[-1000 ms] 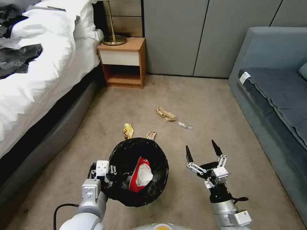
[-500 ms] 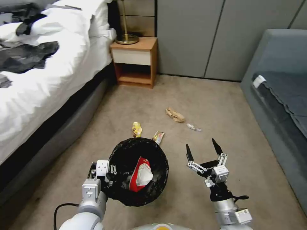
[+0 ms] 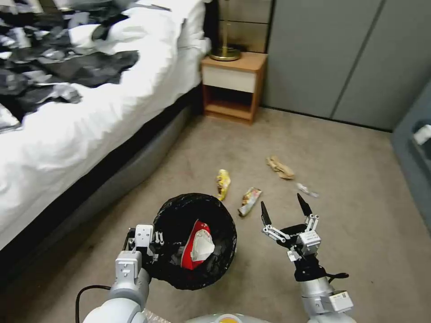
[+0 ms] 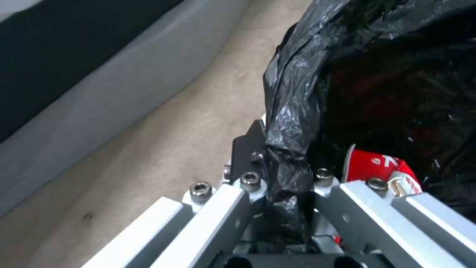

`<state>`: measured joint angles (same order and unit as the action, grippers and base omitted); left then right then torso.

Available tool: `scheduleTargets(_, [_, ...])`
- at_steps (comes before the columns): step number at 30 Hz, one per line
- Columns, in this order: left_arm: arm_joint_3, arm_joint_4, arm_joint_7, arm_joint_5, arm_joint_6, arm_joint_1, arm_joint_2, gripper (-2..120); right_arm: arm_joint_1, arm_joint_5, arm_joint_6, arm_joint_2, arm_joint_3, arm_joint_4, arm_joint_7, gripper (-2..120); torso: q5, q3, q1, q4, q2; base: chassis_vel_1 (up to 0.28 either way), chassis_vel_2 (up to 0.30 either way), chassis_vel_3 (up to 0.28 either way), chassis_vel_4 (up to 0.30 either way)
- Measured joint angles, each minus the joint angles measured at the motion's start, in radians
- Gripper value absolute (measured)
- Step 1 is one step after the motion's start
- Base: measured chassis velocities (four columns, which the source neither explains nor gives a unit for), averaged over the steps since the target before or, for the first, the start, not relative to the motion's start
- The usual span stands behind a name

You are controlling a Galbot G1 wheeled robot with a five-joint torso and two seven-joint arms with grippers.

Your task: Pick up the trash bin, then pick up the garbage from the floor and place it into the trash bin.

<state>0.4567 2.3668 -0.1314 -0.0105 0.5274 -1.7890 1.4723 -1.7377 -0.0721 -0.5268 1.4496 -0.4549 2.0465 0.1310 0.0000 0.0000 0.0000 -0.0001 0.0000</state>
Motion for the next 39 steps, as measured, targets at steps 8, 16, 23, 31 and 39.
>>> scheduleTargets(8, [-0.001,-0.005,0.0,0.0,0.0,-0.001,-0.002,1,0.003,-0.003,0.0,0.0,-0.006,-0.002,0.001,100,0.0,0.0,0.0,0.0001,0.0,0.107,0.101,0.112,0.116])
scheduleTargets(16, [-0.002,-0.007,0.0,0.0,0.0,0.0,-0.002,1,0.01,-0.009,0.008,0.0,-0.017,0.005,0.005,100,0.0,0.0,0.0,0.0002,0.0,0.105,0.102,0.108,0.097])
scheduleTargets(23, [-0.004,-0.011,-0.001,-0.003,0.0,0.0,-0.001,1,0.012,-0.011,0.009,-0.001,-0.022,0.006,0.009,100,0.0,0.0,0.0,0.0001,0.0,0.04,0.028,0.038,0.036])
scheduleTargets(31, [-0.007,-0.011,0.0,-0.004,-0.001,-0.003,-0.002,1,0.047,-0.03,0.03,-0.021,-0.051,0.006,0.016,100,0.0,0.0,0.0,0.0,0.0,0.0,0.0,0.0,0.0])
scheduleTargets(39, [-0.01,-0.007,-0.002,-0.009,-0.004,-0.009,-0.002,1,0.132,-0.022,0.115,-0.064,-0.052,-0.052,0.014,100,0.0,0.0,0.0,0.0002,0.0,0.0,0.0,0.0,0.0])
